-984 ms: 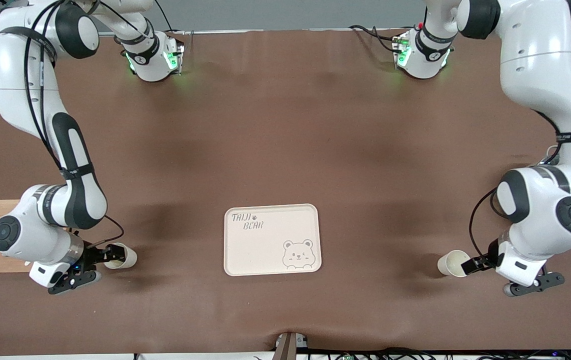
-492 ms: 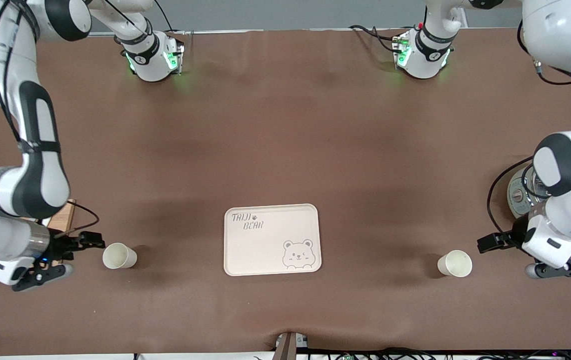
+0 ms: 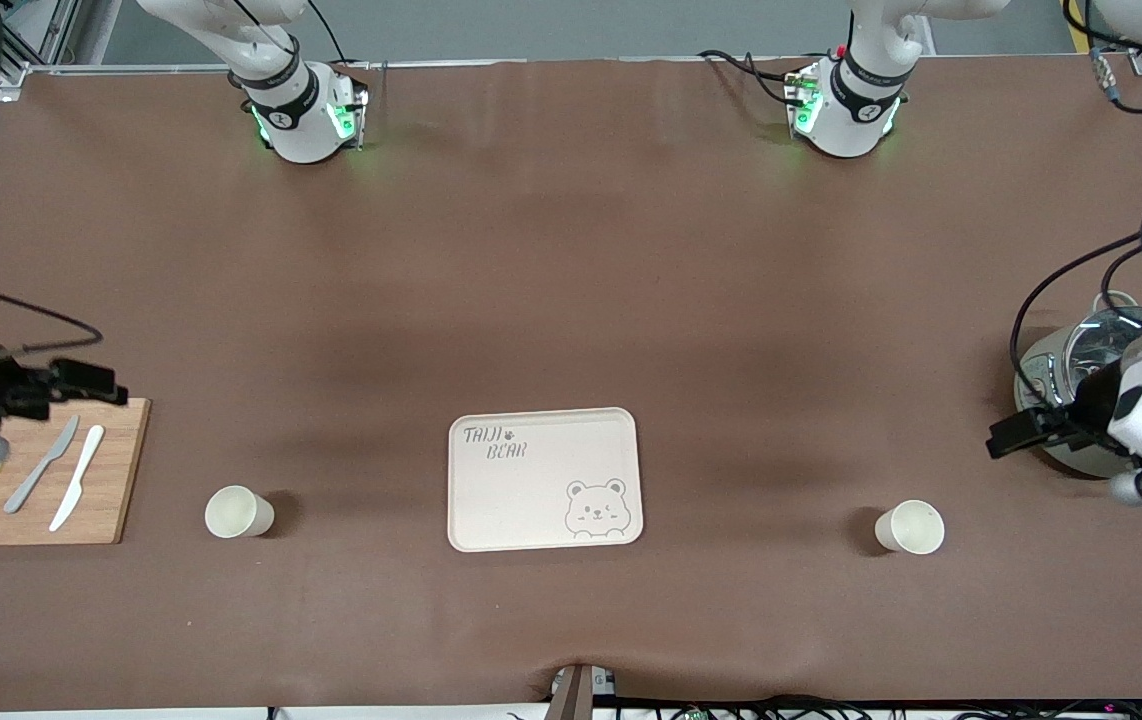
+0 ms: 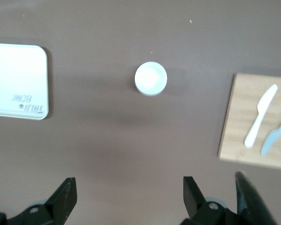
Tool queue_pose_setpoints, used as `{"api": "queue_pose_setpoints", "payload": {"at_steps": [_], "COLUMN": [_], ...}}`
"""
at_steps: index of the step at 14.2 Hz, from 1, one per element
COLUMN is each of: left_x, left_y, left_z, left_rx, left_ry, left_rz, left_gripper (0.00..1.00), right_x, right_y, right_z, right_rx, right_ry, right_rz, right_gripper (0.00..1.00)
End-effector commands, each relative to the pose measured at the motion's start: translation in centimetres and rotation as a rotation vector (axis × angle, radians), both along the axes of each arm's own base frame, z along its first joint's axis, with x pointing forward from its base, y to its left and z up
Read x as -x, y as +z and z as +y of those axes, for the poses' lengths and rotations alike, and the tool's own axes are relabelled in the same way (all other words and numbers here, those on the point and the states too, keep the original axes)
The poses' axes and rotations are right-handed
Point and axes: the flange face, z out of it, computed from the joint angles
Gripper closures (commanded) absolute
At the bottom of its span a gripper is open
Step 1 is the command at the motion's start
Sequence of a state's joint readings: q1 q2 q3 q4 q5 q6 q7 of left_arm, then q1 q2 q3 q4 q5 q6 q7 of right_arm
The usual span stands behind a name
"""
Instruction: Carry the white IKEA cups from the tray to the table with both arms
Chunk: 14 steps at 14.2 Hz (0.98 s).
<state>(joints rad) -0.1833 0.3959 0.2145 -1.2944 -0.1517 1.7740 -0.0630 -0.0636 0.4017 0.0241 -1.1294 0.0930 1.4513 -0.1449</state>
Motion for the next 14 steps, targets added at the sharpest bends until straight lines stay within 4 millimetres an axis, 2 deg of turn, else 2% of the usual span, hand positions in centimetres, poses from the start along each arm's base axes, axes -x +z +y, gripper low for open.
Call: {"api": "queue_pose_setpoints", "payload": {"at_steps": [1,3,5,6,8,11,14], "left_x": [3.0,4.6,6.1,6.7,8.4,11.1,13.0], "left_y": [3.6,5.9,7.8,8.5,9.7,10.8,11.0], "left_z": [-0.1,-0.5,-0.5,-0.8,-1.0,-0.3,0.2], "left_rx": [-0.017,-0.025,-0.024,-0.02,-0.01,0.008,-0.005], "left_ry": [-0.024,-0.036,-0.021,-0.017,-0.016,-0.015,-0.017], "left_rz": [0.032,0.039,0.047,0.056,0.065,0.07,0.076], "left_gripper": [0.0,0.0,0.0,0.0,0.0,0.0,0.0], "right_x": [4.8,7.7,11.0,11.7,11.7,11.3,11.5], "right_y": [5.8,8.1,8.7,8.6,7.7,6.1,6.2], "right_z": [-0.4,-1.9,-1.9,-1.7,-2.1,-2.2,-2.2], "right_rx": [0.01,0.021,0.073,0.11,0.111,0.114,0.113], "right_ry": [-0.052,-0.078,-0.11,-0.14,-0.155,-0.16,-0.16], "right_rz": [0.01,0.024,0.025,0.009,0.02,0.021,0.017], "right_gripper": [0.0,0.0,0.0,0.0,0.0,0.0,0.0]}}
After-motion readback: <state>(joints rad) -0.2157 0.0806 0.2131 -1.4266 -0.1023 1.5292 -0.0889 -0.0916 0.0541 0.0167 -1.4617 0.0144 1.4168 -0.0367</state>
